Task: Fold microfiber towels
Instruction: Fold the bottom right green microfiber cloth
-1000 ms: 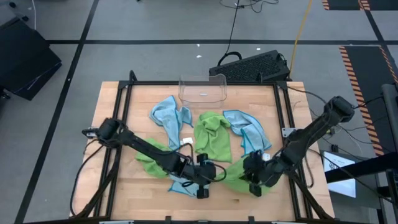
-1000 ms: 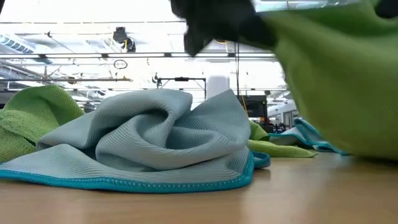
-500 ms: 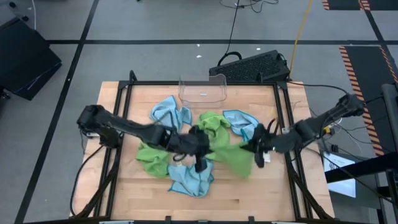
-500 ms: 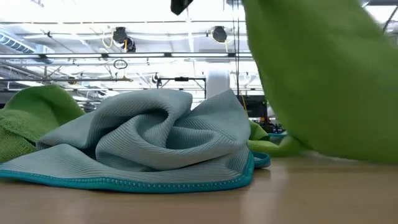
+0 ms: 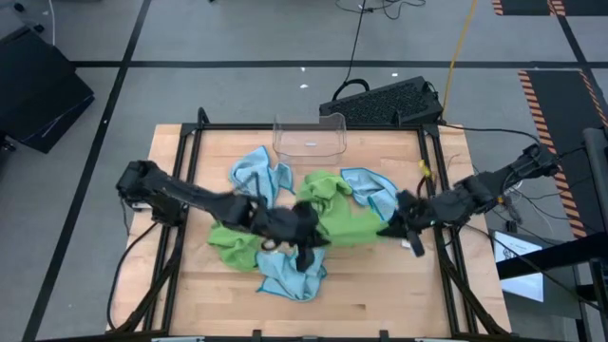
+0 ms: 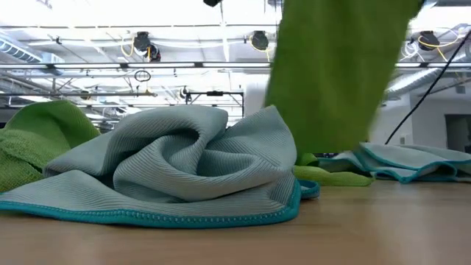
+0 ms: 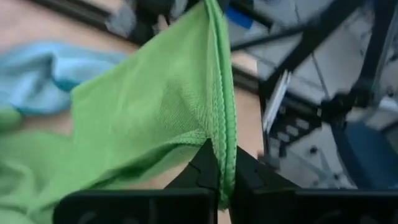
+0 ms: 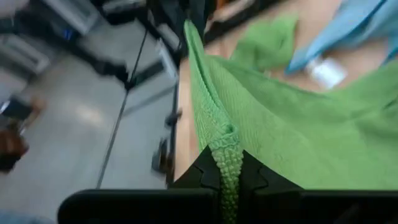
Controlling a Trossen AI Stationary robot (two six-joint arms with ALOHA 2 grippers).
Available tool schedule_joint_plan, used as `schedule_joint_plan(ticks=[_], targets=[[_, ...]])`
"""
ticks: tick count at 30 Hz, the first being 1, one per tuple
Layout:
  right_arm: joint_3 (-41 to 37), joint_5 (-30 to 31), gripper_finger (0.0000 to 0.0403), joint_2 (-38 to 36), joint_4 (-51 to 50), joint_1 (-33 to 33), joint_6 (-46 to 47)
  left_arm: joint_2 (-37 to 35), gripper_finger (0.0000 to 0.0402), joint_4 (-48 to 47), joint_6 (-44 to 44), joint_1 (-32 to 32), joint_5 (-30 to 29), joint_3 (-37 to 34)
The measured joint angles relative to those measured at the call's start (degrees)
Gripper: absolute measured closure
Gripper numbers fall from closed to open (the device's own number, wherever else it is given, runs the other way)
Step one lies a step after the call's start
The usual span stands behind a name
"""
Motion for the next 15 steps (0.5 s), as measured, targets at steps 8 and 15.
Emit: schedule_joint_plan(ticks=[8, 15], targets=[[-10.21, -1.66, 0.0403, 7.96, 16.51, 11.89, 13.78, 12.09, 0.0391, 9.4, -10.06, -7.28, 3.12, -0.04], [-15.51, 0.4, 0.0403, 15.63, 28.87, 21.69, 24.4, 21.0, 0.0393, 23.44, -16.57, -12.17, 3.78, 0.07]])
